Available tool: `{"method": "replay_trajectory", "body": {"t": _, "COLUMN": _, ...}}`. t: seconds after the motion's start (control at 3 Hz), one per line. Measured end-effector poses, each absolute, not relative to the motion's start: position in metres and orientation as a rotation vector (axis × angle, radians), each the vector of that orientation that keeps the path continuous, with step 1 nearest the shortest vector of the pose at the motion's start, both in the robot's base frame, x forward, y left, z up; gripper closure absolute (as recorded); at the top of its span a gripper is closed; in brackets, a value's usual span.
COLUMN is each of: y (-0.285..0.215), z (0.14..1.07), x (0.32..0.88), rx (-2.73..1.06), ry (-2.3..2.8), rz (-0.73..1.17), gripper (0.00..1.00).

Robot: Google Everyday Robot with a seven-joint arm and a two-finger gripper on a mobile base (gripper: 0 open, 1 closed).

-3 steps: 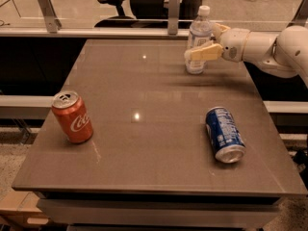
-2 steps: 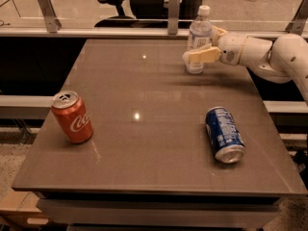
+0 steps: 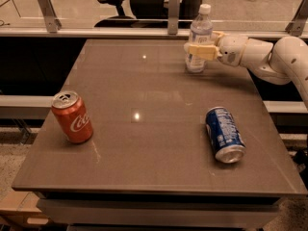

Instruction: Knock blue plastic bottle over

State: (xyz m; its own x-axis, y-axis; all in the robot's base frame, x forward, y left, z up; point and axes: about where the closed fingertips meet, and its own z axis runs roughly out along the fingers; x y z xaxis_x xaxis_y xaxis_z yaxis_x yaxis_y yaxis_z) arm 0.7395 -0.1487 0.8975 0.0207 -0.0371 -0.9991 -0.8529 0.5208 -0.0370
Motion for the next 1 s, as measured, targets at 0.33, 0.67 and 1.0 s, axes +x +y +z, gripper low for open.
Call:
{"method": "replay_trajectory", "body": {"t": 0.33, "y": -0.15, "z": 0.898, "x": 0.74, "rx": -0.833, "ry": 1.418, "rz": 0.763, "gripper": 0.64}}
{"method": "replay_trajectory", "body": {"t": 0.67, "y": -0.152, "z": 0.899, "x": 0.739, "rx": -0.864, "ry": 1.459, "rz": 0.731, "gripper": 0.88}}
{"method": "replay_trajectory", "body": {"t": 1.0, "y": -0.164, "z": 0.905, "x": 0.732, "rx": -0.901, "ry": 1.523, "rz": 0.667, "gripper": 1.0}}
